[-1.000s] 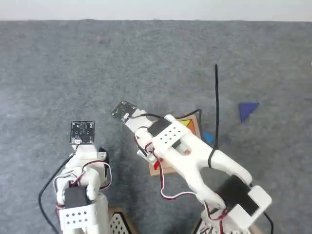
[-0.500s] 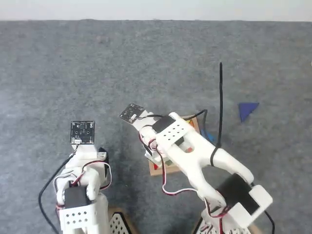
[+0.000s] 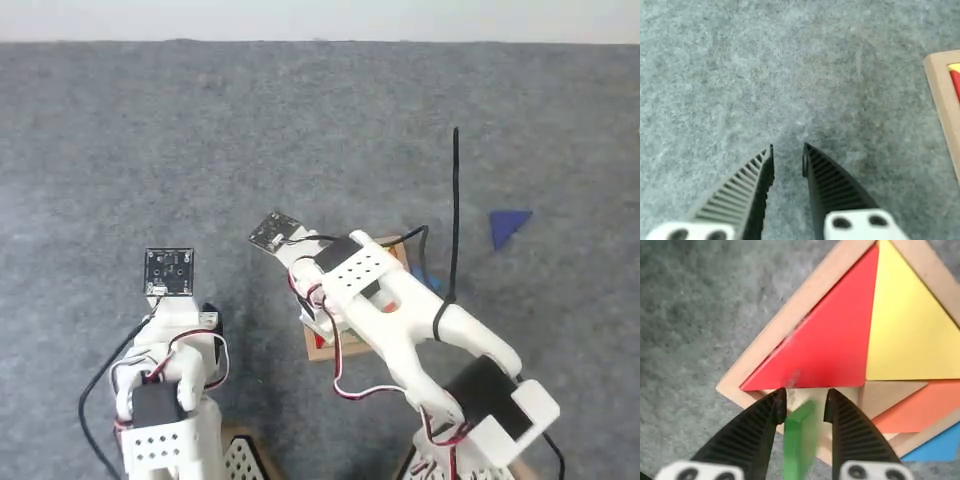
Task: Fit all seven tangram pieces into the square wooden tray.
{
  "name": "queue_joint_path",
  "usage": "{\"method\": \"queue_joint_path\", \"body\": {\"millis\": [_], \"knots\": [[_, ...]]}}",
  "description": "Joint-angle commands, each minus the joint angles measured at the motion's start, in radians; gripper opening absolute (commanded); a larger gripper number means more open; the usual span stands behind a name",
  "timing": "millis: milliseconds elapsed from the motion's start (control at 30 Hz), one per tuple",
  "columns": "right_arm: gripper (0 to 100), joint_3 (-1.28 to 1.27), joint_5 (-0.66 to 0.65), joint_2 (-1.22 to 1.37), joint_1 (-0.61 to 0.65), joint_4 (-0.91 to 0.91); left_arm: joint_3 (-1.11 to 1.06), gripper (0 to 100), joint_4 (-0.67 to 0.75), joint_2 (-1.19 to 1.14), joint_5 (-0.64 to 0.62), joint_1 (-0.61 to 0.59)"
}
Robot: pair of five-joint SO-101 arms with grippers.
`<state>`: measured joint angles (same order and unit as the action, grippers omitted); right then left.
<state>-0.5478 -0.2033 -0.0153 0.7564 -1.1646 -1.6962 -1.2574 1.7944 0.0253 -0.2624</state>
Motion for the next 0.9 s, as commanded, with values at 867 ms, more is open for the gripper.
{"method": "queue_joint_path", "body": {"millis": [867], "knots": [[13.3,-0.407,-0.115,-0.565,-0.174,0.070,0.013,9,-0.003,0.020,0.002,-0.005]]}}
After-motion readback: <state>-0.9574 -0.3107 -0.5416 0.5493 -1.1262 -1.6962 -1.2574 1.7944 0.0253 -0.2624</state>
